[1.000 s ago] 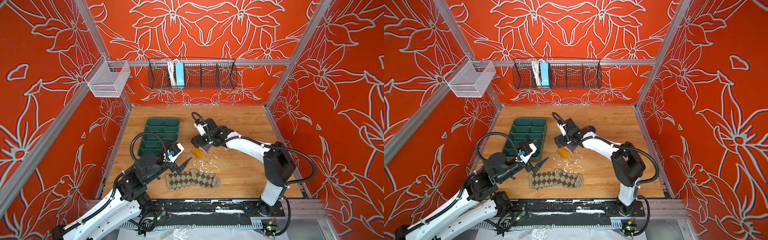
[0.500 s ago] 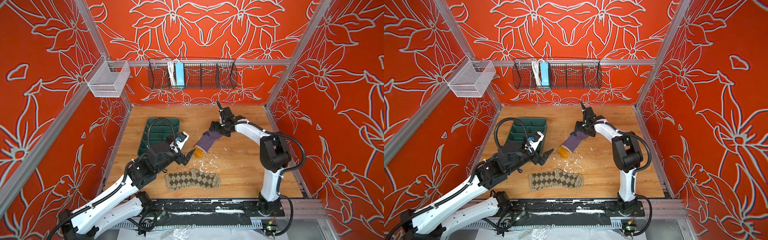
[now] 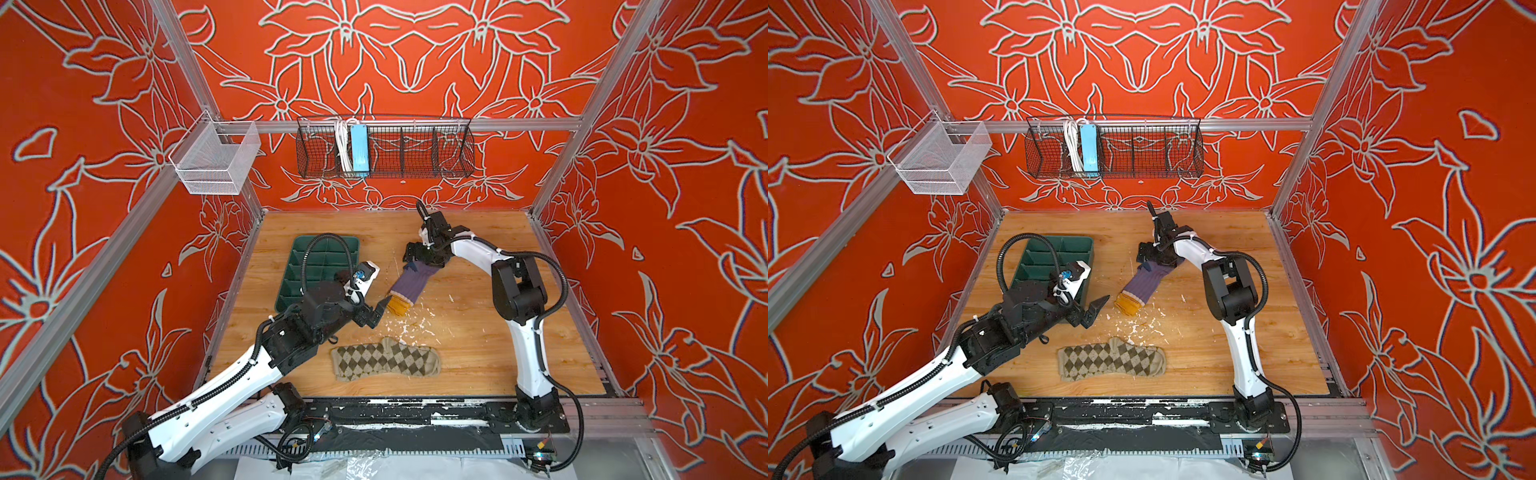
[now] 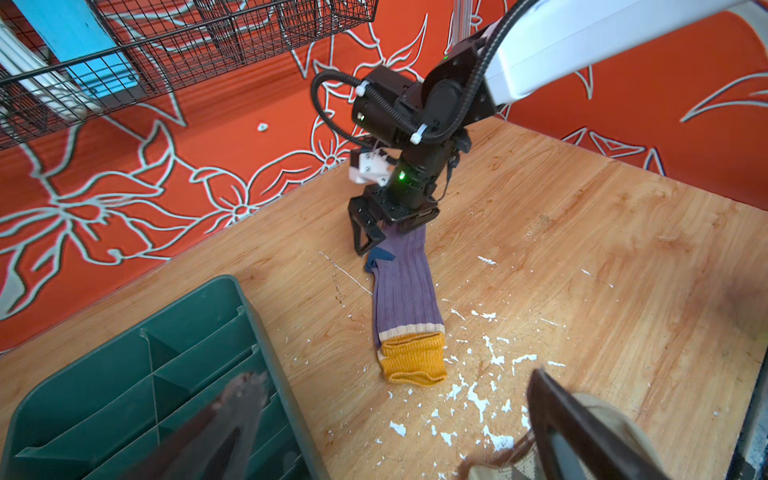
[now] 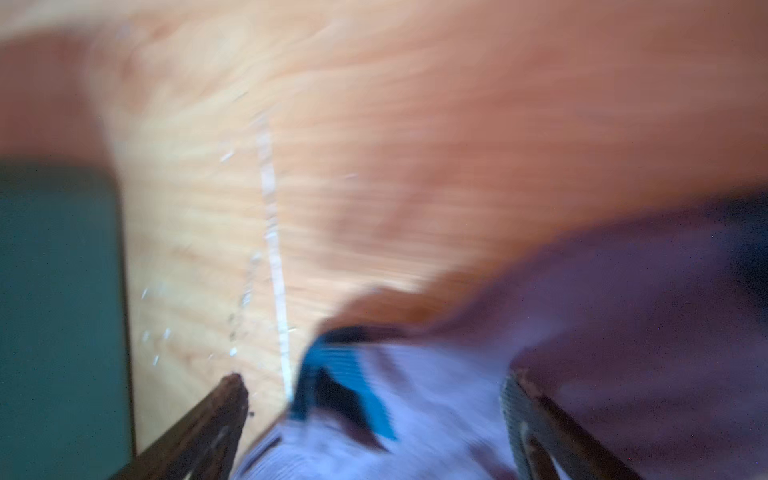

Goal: Roll the socks

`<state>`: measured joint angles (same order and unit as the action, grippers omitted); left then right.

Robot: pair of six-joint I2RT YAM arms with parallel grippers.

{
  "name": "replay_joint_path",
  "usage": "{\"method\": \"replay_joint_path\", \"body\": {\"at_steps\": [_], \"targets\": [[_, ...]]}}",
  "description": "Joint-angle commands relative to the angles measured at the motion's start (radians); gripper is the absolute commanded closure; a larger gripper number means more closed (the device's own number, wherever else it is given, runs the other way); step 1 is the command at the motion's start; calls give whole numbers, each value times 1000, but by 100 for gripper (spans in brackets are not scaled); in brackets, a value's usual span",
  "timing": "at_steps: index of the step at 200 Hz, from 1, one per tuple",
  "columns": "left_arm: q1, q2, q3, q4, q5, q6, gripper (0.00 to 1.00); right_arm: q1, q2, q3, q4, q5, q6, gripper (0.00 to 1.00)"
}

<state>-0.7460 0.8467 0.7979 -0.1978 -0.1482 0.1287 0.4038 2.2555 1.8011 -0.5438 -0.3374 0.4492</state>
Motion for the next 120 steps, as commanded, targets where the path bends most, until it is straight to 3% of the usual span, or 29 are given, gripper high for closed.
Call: {"method": "replay_joint_path", "body": {"at_steps": [1,38,69,92,120], "targets": [[3,-13,-18,76,30,-10,2,20,77,89,-50,-166,-154,2],[4,-41,-53,116,93,39,2,21,151,268,-198,-329,-286,2],[3,-49,-42,87,122,87,2,27,-20,157,-162,-340,-349,2],[2,-74,-42,76,173,175,2,66,-223,-56,-136,-249,-465,2],[0,-132,-62,35,265,358,1,195,-464,-375,-76,16,-631,4]]}}
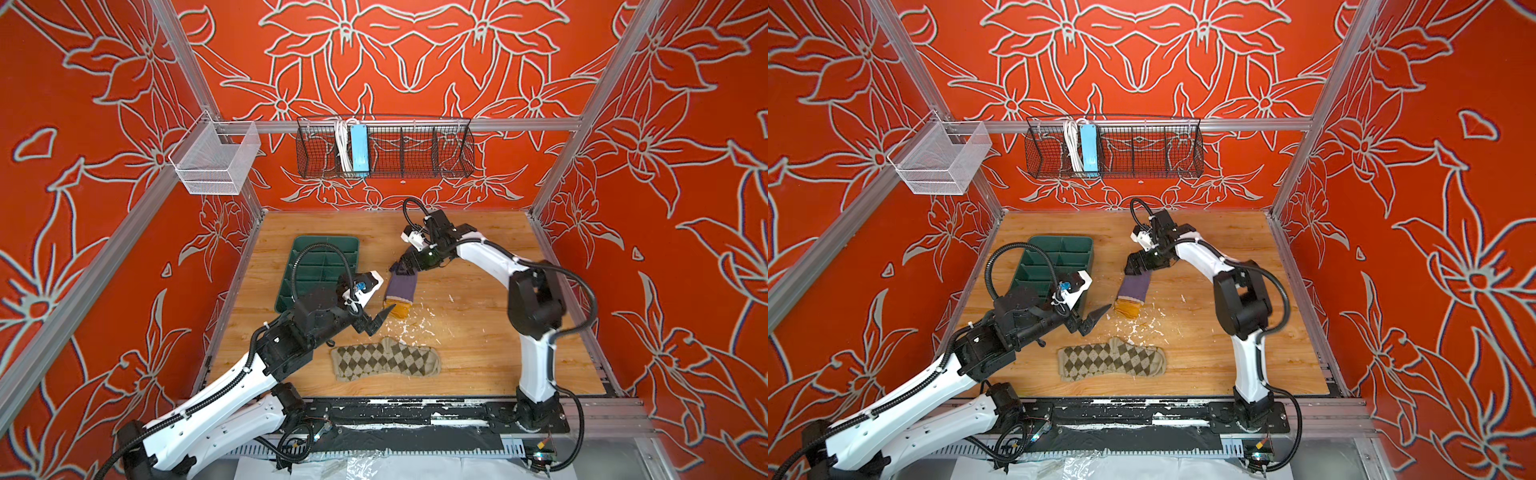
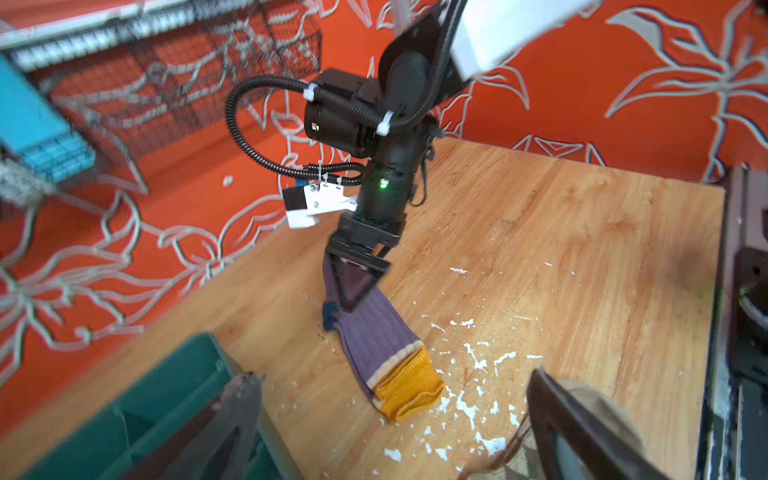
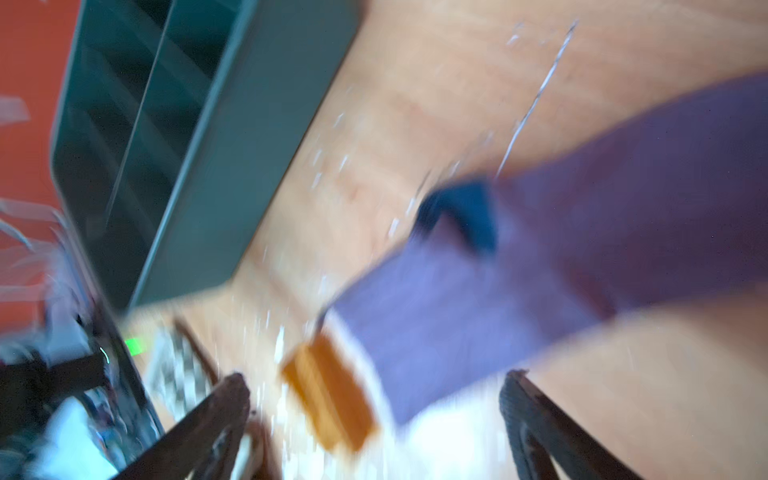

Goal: Roll the socks

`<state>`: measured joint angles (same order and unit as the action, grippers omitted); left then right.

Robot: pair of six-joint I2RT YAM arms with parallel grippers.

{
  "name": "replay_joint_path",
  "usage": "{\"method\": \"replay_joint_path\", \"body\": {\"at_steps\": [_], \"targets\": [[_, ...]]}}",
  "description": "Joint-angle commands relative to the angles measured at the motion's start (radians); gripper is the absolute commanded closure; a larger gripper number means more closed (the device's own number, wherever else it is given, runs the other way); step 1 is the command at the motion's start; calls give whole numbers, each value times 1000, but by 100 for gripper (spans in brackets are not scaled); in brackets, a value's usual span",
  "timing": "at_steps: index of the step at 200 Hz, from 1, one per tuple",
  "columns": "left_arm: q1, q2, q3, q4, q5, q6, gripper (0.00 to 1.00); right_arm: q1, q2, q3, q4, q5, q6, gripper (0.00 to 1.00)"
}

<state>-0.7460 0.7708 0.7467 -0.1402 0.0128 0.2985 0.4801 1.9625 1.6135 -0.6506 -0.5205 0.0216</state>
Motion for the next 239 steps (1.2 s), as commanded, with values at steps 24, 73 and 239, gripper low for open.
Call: {"method": "replay_joint_path", "body": {"at_steps": [24,73,239], "targets": [[-4,-125,-58,-41,144,352,1,233,-314,-458,212,280,-312,6],[-6,-196,-100,-134,118,487,17,310,-434,-784,694,244,-556,4],[-7,-206,-170,-77,34,512,19,330,-148,-624,595,448,-633,49]]}}
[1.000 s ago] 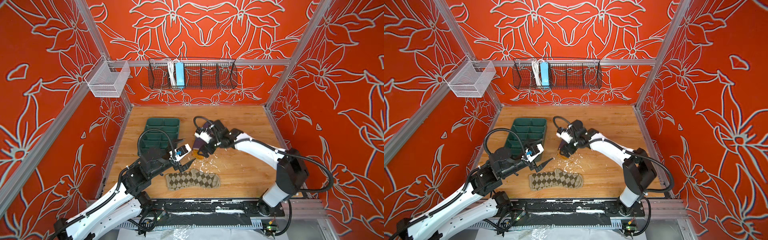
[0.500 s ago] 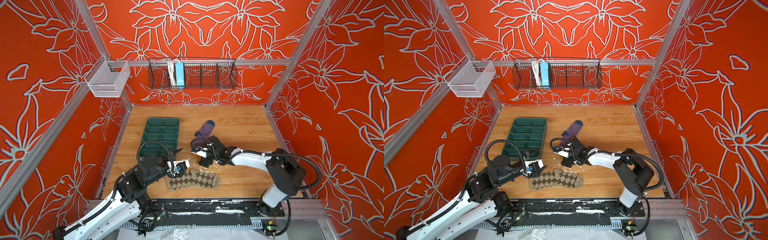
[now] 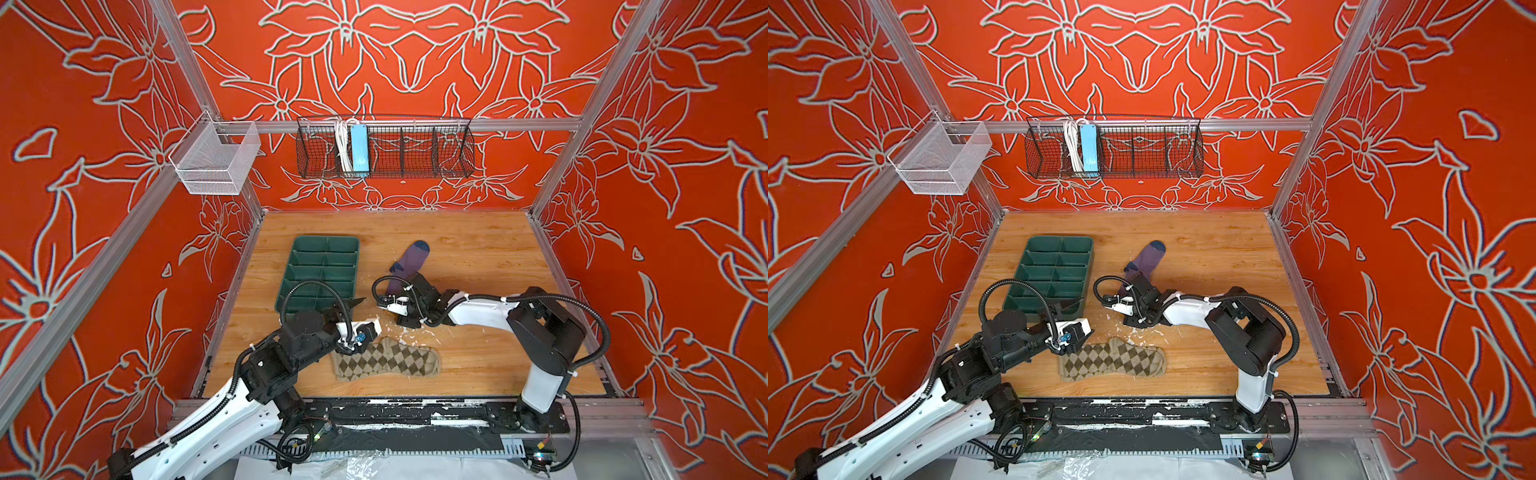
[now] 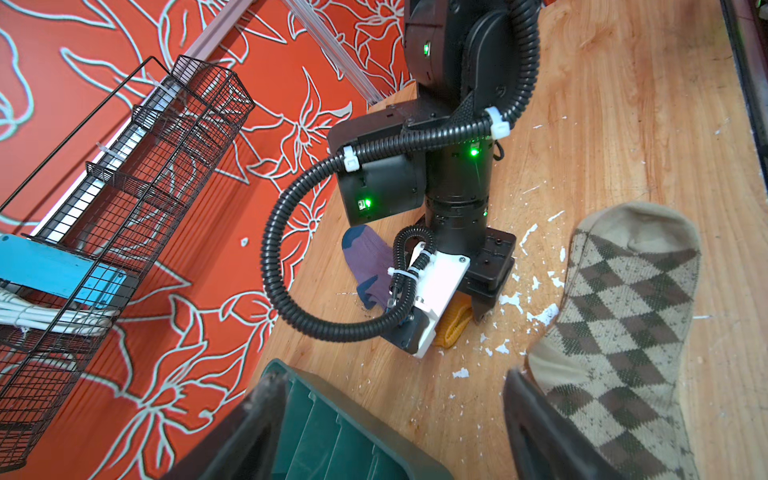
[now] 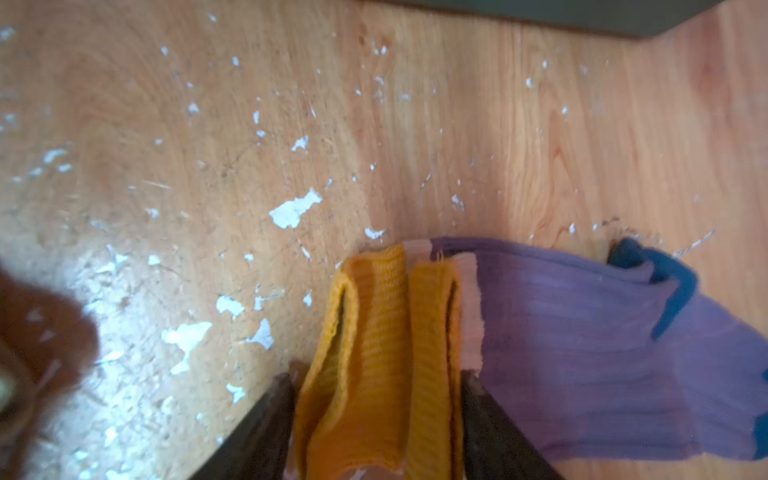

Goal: Roll the socks

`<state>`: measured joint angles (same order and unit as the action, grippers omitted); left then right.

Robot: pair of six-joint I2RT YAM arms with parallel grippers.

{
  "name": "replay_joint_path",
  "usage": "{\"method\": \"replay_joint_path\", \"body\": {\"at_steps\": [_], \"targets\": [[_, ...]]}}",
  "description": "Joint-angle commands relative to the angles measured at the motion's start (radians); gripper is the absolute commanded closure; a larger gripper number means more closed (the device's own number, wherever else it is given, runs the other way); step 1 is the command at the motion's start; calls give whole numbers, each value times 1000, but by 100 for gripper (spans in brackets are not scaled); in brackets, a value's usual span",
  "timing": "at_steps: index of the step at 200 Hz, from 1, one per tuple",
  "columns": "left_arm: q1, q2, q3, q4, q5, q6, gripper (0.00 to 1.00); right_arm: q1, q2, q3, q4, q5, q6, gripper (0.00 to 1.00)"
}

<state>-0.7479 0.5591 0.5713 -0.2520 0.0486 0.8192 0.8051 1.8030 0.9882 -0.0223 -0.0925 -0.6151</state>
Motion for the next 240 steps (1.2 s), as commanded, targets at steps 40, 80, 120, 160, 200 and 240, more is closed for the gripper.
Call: {"method": "replay_joint_path", "body": {"at_steps": [40,80,120,160,200,240], "targets": [[-5,26,17,49,11,-20,20,5,9,16,-64,26,40,72],[-5,51,43,50,36,-17,20,4,3,42,-156,-25,47,97],[-21,65,62,-2,75,70,22,-16,-15,93,-324,-182,64,100],[-84,91,73,-43,68,177,22,-69,94,264,-632,-377,105,100],[-116,125,35,-36,58,268,21,-130,166,338,-726,-534,137,100],[-172,290,-16,65,1,302,24,-167,238,412,-809,-606,133,100]]}}
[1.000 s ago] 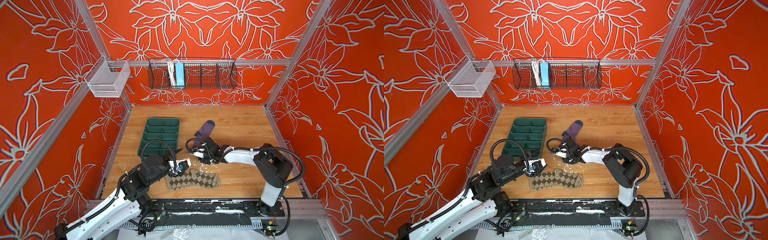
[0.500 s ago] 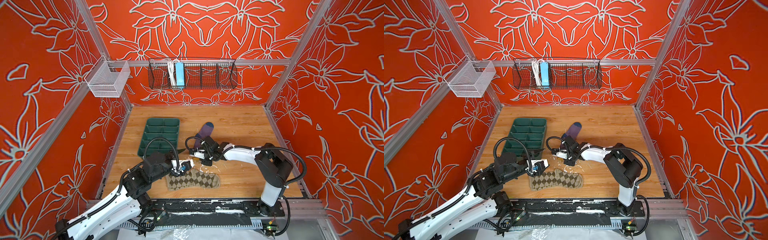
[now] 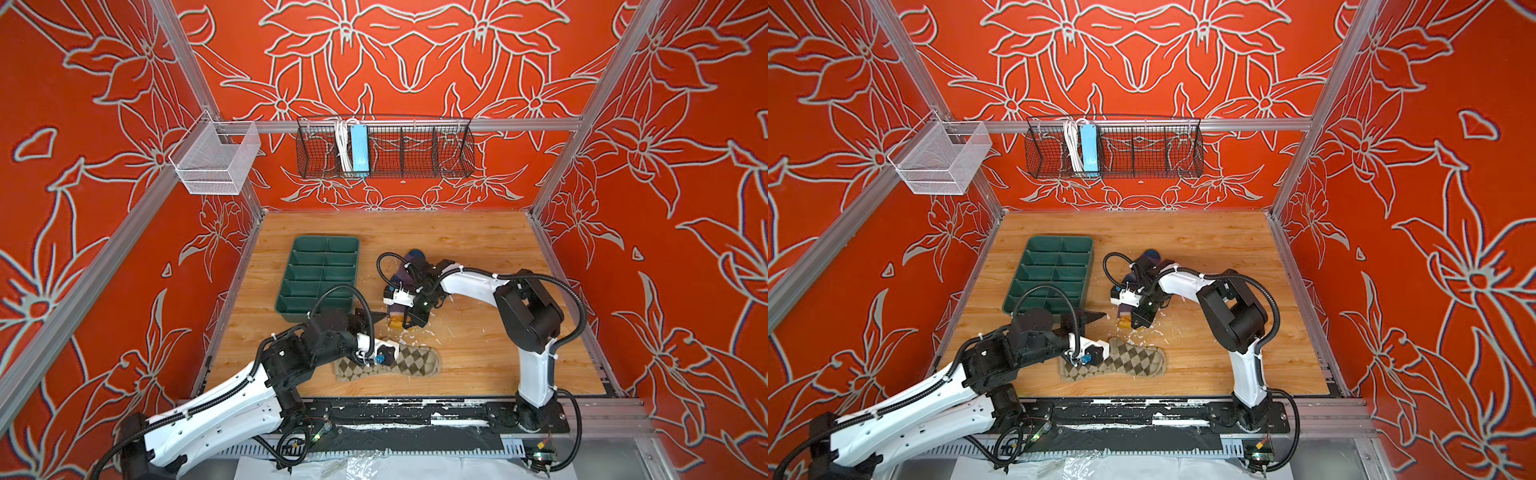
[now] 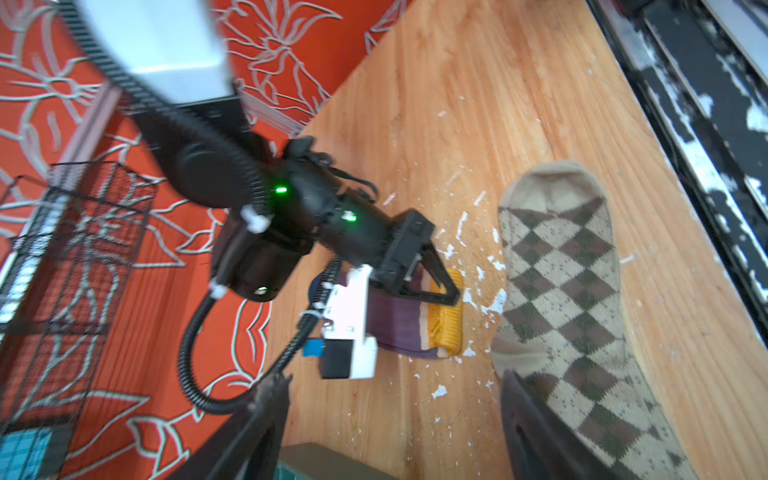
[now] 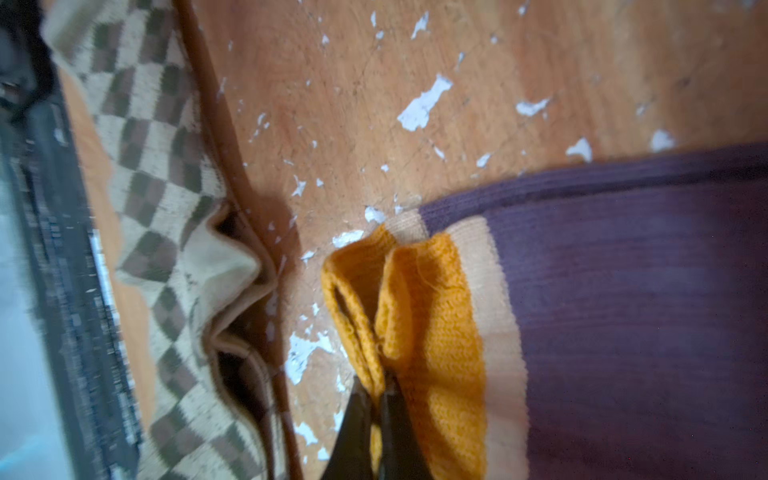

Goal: Roll the socks

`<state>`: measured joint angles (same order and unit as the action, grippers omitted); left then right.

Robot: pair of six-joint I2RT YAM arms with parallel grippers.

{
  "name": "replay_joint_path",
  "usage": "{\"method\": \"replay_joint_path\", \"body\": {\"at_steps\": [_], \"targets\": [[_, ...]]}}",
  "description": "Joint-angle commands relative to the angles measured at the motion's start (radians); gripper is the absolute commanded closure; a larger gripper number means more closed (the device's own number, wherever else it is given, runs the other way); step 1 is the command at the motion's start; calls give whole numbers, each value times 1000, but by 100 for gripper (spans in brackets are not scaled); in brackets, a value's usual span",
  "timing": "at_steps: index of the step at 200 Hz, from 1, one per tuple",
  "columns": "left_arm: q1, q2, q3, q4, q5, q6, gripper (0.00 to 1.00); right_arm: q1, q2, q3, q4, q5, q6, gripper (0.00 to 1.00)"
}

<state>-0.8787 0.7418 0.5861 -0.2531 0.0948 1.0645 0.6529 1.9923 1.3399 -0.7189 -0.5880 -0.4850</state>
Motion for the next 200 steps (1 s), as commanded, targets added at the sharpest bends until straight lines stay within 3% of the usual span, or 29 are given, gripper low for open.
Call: {"method": "replay_joint_path", "body": {"at_steps": [1,36,83,146,200], "targets": [[-42,114,-31,70,-48,57,24,-17,53,65,-117,-113,3,100],[-63,336,16,154,-108,-7,35,-39,106,127,-184,-116,-5,100],[-61,515,12,271,-181,4,42,-48,120,151,-214,-88,-18,99],[31,650,39,365,-190,-27,46,-59,114,148,-223,-36,-41,98],[43,740,65,403,-183,-34,55,-74,120,157,-233,-44,-48,98]]}}
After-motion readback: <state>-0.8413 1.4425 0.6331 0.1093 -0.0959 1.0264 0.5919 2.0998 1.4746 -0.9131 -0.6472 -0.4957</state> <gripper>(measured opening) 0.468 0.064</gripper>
